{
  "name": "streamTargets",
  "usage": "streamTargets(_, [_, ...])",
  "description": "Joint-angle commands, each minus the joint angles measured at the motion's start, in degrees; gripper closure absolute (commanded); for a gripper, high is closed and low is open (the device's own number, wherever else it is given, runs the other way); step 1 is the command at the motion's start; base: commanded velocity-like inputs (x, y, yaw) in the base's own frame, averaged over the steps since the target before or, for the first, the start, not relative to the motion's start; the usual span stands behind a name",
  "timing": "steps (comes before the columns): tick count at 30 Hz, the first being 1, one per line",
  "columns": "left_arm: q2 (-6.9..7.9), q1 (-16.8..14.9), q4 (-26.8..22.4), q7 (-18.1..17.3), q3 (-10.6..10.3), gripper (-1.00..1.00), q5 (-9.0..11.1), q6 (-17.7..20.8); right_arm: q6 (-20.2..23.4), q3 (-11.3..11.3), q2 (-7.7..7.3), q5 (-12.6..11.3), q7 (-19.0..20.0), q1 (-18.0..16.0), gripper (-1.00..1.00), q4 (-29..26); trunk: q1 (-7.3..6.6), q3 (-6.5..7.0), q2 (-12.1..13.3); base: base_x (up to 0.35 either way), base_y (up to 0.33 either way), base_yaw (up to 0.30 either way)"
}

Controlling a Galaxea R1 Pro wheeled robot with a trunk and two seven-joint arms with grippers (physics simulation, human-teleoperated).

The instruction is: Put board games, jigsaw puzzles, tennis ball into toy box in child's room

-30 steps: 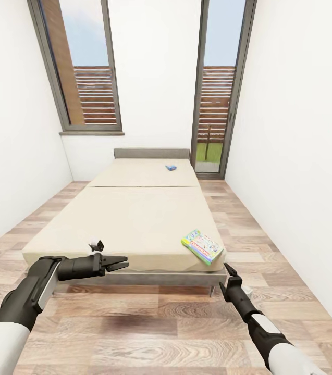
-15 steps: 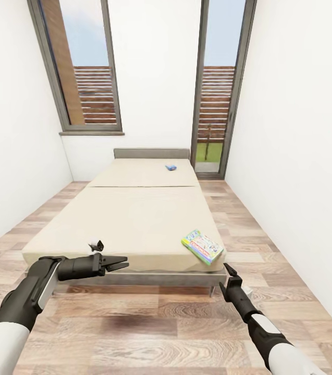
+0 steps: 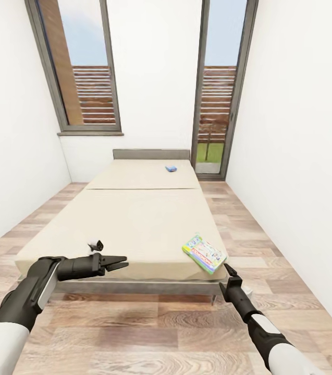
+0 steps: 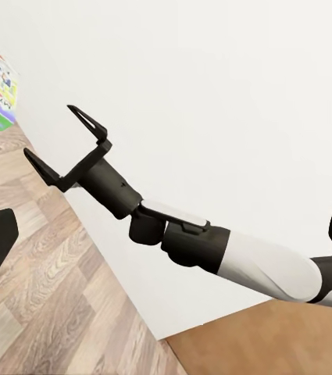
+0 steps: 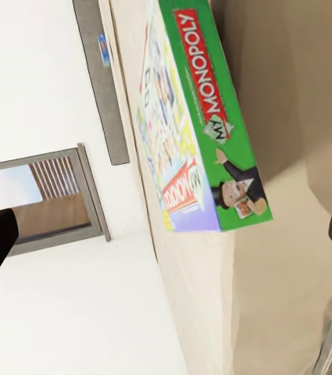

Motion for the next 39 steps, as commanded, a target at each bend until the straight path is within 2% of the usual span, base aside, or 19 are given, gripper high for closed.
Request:
streamTargets(1, [0.02,0.0,0.0,-0.1,0.0,-1.00,0.1,0.6,0.5,-0.2,0.00,-0.4,0.1,0.0,-1.00,0.0,0.00,-0.05,0.0,0.037,0.000,0.000])
streamTargets(21, [0.12,0.0,0.0,-0.2,0.1,-1.00,0.3,0.6,0.6,-0.3,-0.04,-0.3,0.0,0.0,-1.00,0.0,0.00,-0.05,0.0,0.011,-0.001,0.000])
streamTargets(39, [0.03,0.1,0.0,-0.1,0.1,-1.00,0.3,0.6,0.5,-0.3,0.01,-0.3,0.0,-0.1,-1.00,0.0,0.00,-0.05,0.0,0.082,-0.071,0.000])
